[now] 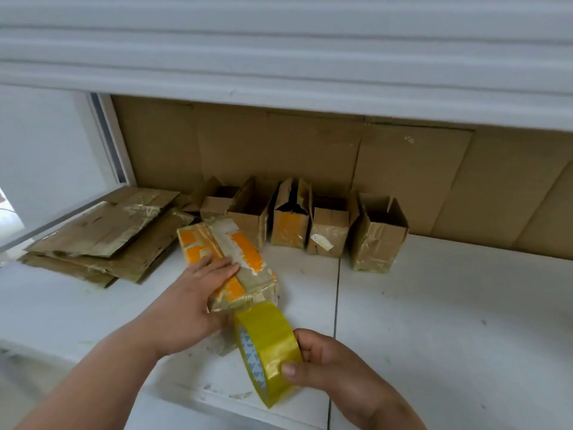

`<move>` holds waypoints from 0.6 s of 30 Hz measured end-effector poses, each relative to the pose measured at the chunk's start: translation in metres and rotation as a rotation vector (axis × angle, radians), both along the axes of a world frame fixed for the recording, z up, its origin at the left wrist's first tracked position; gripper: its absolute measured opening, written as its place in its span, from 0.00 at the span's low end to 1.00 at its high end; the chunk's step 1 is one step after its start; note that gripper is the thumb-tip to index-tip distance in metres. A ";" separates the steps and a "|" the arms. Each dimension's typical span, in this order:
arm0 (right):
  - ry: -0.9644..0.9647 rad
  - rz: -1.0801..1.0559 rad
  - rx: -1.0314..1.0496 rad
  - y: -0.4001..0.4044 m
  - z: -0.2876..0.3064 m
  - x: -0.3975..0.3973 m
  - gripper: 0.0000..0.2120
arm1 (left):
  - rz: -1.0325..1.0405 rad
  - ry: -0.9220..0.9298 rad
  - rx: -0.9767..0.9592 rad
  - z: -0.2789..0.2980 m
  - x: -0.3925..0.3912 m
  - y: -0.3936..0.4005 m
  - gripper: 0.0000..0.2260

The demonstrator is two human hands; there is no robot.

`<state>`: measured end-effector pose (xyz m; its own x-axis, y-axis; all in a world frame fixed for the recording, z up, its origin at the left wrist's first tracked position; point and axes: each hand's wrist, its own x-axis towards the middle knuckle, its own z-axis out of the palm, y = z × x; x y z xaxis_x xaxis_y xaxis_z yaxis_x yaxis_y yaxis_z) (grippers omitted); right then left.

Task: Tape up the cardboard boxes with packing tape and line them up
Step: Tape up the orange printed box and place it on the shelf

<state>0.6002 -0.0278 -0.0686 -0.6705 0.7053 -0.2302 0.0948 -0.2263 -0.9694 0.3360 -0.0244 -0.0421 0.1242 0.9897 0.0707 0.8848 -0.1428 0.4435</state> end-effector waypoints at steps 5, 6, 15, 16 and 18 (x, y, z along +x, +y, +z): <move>-0.006 -0.004 0.073 -0.005 -0.003 0.000 0.20 | 0.013 0.006 -0.072 0.006 0.005 -0.004 0.35; -0.004 -0.015 0.074 -0.007 -0.005 0.001 0.20 | 0.016 0.018 -0.084 0.007 0.005 -0.003 0.36; -0.171 -0.131 0.221 -0.024 0.000 0.006 0.16 | 0.059 0.077 -0.021 0.004 0.007 -0.004 0.36; -0.179 -0.142 0.226 -0.025 0.002 0.005 0.13 | 0.075 0.067 0.076 0.000 0.009 -0.007 0.36; -0.171 -0.148 0.228 -0.028 0.005 0.003 0.10 | 0.111 0.044 0.341 -0.013 0.013 -0.017 0.33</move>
